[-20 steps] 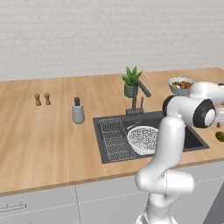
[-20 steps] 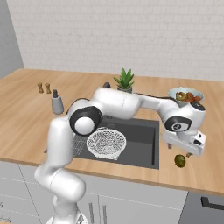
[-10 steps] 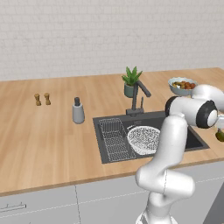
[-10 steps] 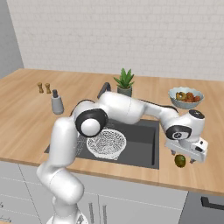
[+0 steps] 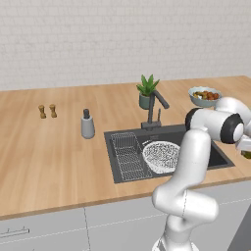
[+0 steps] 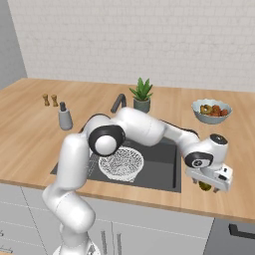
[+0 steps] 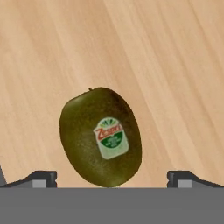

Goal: Put the colander in the sink, put the kiwi in the colander, and turn on the sink faucet and pour water over the colander.

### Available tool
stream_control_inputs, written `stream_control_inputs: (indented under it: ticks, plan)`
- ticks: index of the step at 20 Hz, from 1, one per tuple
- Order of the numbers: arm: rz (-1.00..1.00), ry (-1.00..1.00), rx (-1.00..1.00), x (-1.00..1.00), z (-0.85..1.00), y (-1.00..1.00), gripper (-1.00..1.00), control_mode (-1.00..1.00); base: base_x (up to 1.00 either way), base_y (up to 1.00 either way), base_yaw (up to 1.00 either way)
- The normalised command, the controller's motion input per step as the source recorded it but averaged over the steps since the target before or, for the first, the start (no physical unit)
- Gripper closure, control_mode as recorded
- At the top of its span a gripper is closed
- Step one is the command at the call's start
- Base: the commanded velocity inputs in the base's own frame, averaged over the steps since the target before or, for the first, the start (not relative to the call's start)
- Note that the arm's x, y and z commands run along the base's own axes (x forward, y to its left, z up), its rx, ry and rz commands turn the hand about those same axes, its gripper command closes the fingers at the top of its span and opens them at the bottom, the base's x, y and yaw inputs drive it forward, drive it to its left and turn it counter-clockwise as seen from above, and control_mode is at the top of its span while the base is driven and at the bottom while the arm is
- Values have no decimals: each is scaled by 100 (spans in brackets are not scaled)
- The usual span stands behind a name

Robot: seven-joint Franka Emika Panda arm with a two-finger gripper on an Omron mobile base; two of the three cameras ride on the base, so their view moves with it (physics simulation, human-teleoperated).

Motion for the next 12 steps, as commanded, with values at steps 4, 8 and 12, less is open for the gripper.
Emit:
stream_control_inputs:
  ticks: [4,8,12]
  plan:
    - [2,0,0,2,-13,0,-100,-100,0,0,0]
    - [0,-2,0,9,-1,0,-100,-100,0,0,0]
    - [1,0,0,21,0,0,-100,-100,0,0,0]
